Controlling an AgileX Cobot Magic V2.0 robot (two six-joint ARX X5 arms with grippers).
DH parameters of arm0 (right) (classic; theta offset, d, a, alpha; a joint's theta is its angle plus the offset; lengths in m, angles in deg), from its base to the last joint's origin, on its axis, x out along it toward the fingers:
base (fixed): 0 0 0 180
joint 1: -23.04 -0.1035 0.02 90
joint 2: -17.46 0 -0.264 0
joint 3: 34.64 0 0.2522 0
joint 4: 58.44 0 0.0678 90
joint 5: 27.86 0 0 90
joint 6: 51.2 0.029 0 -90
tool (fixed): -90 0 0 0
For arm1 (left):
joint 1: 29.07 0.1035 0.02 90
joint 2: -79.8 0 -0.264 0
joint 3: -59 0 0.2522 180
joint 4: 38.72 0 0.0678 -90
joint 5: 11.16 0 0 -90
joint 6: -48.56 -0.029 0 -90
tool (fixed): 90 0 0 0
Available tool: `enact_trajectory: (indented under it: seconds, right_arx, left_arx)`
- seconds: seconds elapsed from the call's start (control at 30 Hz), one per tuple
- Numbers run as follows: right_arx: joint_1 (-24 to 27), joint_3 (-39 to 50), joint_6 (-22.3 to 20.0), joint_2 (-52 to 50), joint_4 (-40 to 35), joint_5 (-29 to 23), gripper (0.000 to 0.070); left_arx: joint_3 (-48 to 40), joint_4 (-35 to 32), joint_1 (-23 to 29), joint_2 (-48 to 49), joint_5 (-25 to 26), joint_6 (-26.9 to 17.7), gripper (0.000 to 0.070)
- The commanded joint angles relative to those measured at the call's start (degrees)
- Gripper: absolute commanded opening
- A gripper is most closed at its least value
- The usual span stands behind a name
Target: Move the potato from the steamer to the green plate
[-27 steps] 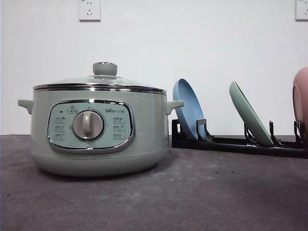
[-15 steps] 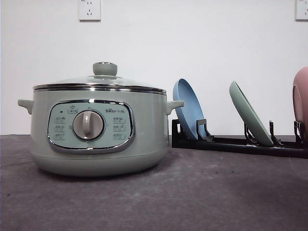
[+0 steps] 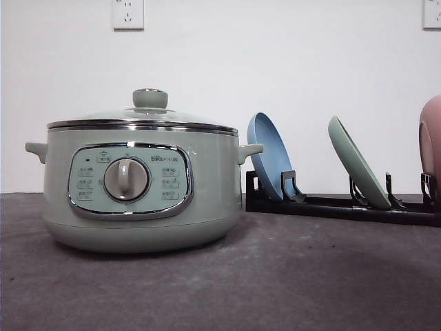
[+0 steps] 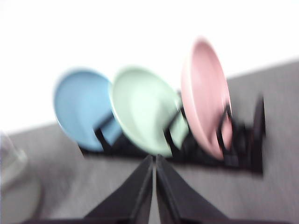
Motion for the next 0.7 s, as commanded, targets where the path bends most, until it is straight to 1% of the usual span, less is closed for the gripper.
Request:
enact_trajectory:
  seconds: [0.0,0.1,0.3,0.4,0.67]
  right_arx:
    - [0.04,-2.36,0.79,0.00,-0.52,0.00,0.0000]
    - [0.04,-6.63,0.70,0.98,0.05,0.00,0.0000]
    - [0.02,-15.76,-0.57,5.88,3.83,0.18,0.0000]
    - [0.04,-20.66,-2.43,9.45,7.66,1.27,0.0000]
    - [0.02,-33.87,-9.64,21.28,20.55,6.81,0.0000]
  left_arx:
    - [2.89,0.61,0.15,-1.09,0.35,0.65,0.0010]
    - [7.82,3.23,0.15,-3.50,0.60,-0.10,0.0010]
    - [17.75,7.45,0.15,-9.77,4.64,-4.48,0.0010]
    - [22.78,11.00,0.15,-13.49,7.04,-6.85,0.0010]
    - [35.30,24.65,0.08,-23.55,14.48,-16.21,0.0010]
